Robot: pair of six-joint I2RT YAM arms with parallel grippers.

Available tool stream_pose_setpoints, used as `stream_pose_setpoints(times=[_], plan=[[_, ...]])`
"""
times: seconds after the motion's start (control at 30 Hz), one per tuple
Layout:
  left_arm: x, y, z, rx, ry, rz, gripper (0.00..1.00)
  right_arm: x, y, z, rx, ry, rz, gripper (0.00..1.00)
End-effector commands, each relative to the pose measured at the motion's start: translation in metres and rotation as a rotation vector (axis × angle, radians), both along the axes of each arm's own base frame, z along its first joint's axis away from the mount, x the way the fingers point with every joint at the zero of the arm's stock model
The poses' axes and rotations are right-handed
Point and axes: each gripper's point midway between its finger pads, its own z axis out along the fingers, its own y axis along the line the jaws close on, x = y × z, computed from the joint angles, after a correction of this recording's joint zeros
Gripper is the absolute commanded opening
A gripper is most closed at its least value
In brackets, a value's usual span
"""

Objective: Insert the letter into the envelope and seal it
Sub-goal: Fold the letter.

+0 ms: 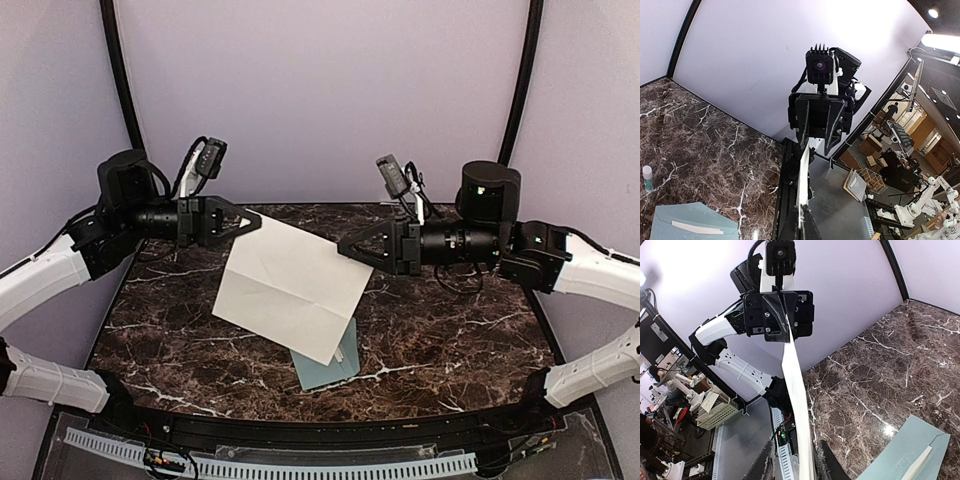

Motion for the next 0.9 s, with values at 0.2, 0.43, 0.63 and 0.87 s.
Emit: stream_pose_setpoints(times=[0.2, 0.43, 0.63, 0.87], plan=[[-0.002, 0.005, 0.018, -0.081, -0.025, 0.02, 0.0, -0.003, 0.008, 0.0, 0.026, -0.008, 0.031, 0.31], [-0.002, 0.005, 0.02, -0.094, -0.029, 0.017, 0.0, -0.001, 0.009, -0.002, 0.029, -0.005, 0.023, 0.27], [0.003, 0.005, 0.015, -0.083, -0.013, 0.043, 0.0, 0.006, 0.006, 0.001, 0.032, -0.017, -0.024, 0.0], [0.032, 0.013, -0.003, -0.005, 0.032, 0.23, 0.62, 0.033, -0.005, -0.01, -0.052, -0.034, -0.192, 0.0]])
